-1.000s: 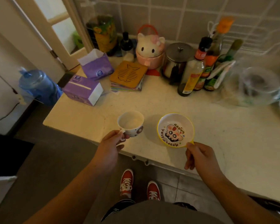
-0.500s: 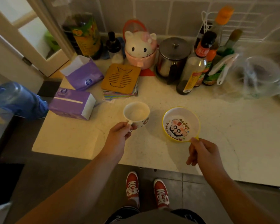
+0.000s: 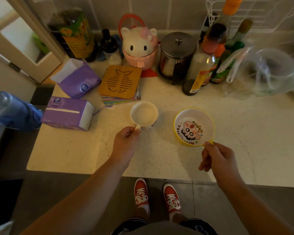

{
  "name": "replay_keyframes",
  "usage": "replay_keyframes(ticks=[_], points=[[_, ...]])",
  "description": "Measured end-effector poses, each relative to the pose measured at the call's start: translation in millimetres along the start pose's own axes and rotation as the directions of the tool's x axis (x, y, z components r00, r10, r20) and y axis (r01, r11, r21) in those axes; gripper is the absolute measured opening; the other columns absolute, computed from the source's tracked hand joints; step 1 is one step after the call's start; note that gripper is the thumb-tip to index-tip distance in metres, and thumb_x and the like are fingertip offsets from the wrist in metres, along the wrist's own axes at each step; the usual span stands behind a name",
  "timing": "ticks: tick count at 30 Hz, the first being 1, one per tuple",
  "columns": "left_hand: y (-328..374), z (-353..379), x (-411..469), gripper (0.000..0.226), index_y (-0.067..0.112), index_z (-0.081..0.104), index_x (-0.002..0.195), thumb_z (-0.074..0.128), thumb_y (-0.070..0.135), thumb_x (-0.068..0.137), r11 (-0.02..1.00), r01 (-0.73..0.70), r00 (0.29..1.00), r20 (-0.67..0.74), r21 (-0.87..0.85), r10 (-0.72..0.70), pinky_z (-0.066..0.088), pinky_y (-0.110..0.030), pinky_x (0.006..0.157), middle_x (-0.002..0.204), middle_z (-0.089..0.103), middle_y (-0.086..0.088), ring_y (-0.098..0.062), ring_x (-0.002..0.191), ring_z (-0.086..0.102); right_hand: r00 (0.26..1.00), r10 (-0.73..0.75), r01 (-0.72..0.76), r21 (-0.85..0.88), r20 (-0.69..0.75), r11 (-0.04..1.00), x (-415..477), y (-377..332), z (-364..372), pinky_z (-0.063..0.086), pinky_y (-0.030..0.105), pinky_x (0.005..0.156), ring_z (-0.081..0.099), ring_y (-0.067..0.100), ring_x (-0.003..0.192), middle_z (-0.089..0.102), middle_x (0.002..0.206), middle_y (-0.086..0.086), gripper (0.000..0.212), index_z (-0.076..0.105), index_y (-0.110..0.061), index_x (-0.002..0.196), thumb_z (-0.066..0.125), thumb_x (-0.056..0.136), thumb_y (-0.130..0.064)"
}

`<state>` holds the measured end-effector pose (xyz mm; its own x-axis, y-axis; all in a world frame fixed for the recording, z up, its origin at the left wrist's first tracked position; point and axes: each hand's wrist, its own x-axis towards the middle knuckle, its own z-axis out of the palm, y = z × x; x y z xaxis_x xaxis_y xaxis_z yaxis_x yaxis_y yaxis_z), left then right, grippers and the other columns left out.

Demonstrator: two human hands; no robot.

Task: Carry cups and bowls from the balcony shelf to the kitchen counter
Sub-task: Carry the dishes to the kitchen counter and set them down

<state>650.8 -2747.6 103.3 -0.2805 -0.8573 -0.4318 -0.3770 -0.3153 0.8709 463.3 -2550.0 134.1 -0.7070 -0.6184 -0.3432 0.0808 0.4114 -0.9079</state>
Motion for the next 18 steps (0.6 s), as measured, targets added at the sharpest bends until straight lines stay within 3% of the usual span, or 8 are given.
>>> replay_keyframes(ticks=[2, 5, 11, 14, 16, 18], points=[[0.4, 2.2, 1.2, 0.017, 0.036, 0.071, 0.074, 0.064, 0.033, 0.089, 0.996, -0.012, 0.999, -0.036, 0.086, 0.015, 0.053, -0.031, 0.072, 0.074, 0.068, 0.009, -0.008, 0.08, 0.064, 1.0, 0.009, -0.009, 0.003, -0.004, 1.0, 1.2, 0.2, -0.5, 0.043, 0.03, 0.043, 0.062, 0.025, 0.042, 0.055, 0.052, 0.008, 0.045, 0.054, -0.003, 0.058, 0.049, 0.096, -0.026], [0.9, 3.5, 2.4, 0.019, 0.031, 0.069, 0.071, 0.064, 0.035, 0.089, 0.977, -0.063, 0.995, -0.058, 0.205, 0.076, 0.04, -0.022, 0.06, 0.067, 0.065, 0.015, 0.006, 0.067, 0.058, 1.0, 0.013, -0.013, -0.001, -0.003, 1.0, 2.5, 0.7, -0.6, 0.045, 0.029, 0.043, 0.062, 0.024, 0.043, 0.056, 0.052, 0.008, 0.045, 0.054, -0.004, 0.059, 0.049, 0.096, -0.027], [-4.6, -1.2, -2.2, 0.016, 0.032, 0.063, 0.093, 0.059, 0.047, 0.089, 0.91, -0.195, 0.974, -0.036, 0.367, 0.223, 0.04, -0.02, 0.07, 0.091, 0.064, 0.013, -0.002, 0.083, 0.058, 1.0, 0.028, -0.028, 0.013, 0.01, 1.0, 7.8, 2.0, 4.5, 0.045, 0.023, 0.041, 0.064, 0.024, 0.043, 0.056, 0.05, 0.005, 0.046, 0.055, -0.006, 0.059, 0.051, 0.086, -0.043], [-18.5, -13.8, -7.4, 0.056, 0.025, 0.055, 0.125, 0.051, 0.064, 0.085, 0.676, -0.328, 0.906, 0.017, 0.66, 0.423, 0.04, -0.031, 0.095, 0.128, 0.058, 0.003, -0.015, 0.12, 0.048, 0.999, 0.03, -0.03, 0.022, 0.017, 0.999, 13.4, 3.6, 11.4, 0.044, 0.023, 0.04, 0.063, 0.025, 0.042, 0.055, 0.05, 0.005, 0.047, 0.055, -0.005, 0.059, 0.051, 0.084, -0.044], [-29.2, -23.7, -9.9, 0.079, 0.026, 0.039, 0.143, 0.044, 0.075, 0.081, 0.5, -0.309, 0.912, 0.104, 0.809, 0.396, 0.025, -0.048, 0.114, 0.154, 0.036, -0.006, -0.028, 0.144, 0.025, 1.0, 0.027, -0.027, 0.024, 0.016, 0.999, 17.2, 4.5, 16.2, 0.044, 0.023, 0.039, 0.063, 0.025, 0.043, 0.055, 0.049, 0.005, 0.046, 0.055, -0.007, 0.058, 0.051, 0.084, -0.044], [-40.4, -33.7, -11.5, 0.093, 0.029, 0.022, 0.152, 0.033, 0.084, 0.078, 0.407, -0.281, 0.939, 0.162, 0.869, 0.302, 0.008, -0.055, 0.118, 0.164, 0.013, -0.008, -0.031, 0.151, 0.005, 1.0, 0.021, -0.021, 0.023, 0.012, 1.0, 21.2, 5.6, 20.7, 0.044, 0.023, 0.039, 0.063, 0.026, 0.043, 0.054, 0.05, 0.006, 0.045, 0.055, -0.007, 0.058, 0.051, 0.086, -0.042]])
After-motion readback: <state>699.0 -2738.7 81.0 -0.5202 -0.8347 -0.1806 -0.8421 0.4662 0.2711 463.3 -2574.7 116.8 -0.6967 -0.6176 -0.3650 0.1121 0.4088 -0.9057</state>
